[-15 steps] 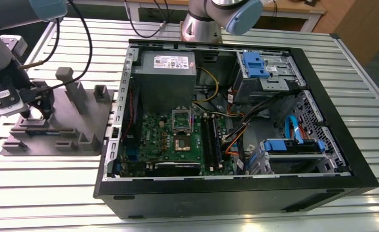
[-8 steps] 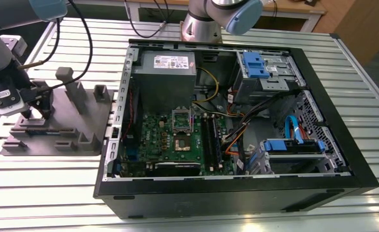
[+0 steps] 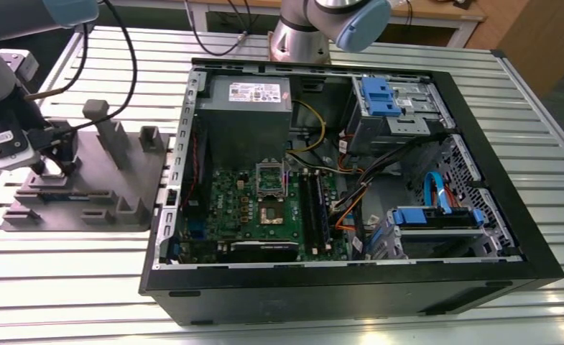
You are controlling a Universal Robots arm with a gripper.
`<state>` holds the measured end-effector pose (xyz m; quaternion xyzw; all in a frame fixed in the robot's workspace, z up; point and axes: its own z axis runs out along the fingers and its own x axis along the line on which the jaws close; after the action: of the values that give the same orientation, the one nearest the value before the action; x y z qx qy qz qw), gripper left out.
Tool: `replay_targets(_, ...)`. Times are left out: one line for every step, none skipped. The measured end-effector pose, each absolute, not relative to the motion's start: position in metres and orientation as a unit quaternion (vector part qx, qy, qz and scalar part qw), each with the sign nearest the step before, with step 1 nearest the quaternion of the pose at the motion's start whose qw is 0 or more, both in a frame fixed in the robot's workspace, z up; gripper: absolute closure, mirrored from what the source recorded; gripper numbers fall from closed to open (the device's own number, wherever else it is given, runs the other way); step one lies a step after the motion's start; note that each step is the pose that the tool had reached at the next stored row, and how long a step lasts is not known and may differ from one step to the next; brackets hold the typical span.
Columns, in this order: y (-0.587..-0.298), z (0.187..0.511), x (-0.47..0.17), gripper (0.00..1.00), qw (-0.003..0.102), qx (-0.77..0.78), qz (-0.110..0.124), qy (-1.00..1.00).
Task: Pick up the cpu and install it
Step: 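Pick up the cpu and move it towards the insertion slot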
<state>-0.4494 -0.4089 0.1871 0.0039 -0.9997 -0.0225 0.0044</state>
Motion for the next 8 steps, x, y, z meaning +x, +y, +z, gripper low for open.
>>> replay_targets(-0.409,0.189,-0.449,0.53,0.004,0.004,-0.023,-1.000)
replay_targets(-0.409,0.191,-0.449,0.53,0.004,0.004,-0.023,-1.000)
replay_targets(-0.409,0.192,-0.449,0.53,0.004,0.004,-0.023,-1.000)
replay_targets(-0.409,0.195,-0.449,0.53,0.004,0.004,-0.023,-1.000)
replay_targets(-0.409,0.196,-0.449,0.53,0.004,0.004,-0.023,-1.000)
replay_targets(-0.409,0.198,-0.449,0.53,0.004,0.004,-0.023,-1.000)
replay_targets(-0.409,0.201,-0.449,0.53,0.004,0.004,-0.023,-1.000)
replay_targets(-0.409,0.202,-0.449,0.53,0.004,0.004,-0.023,-1.000)
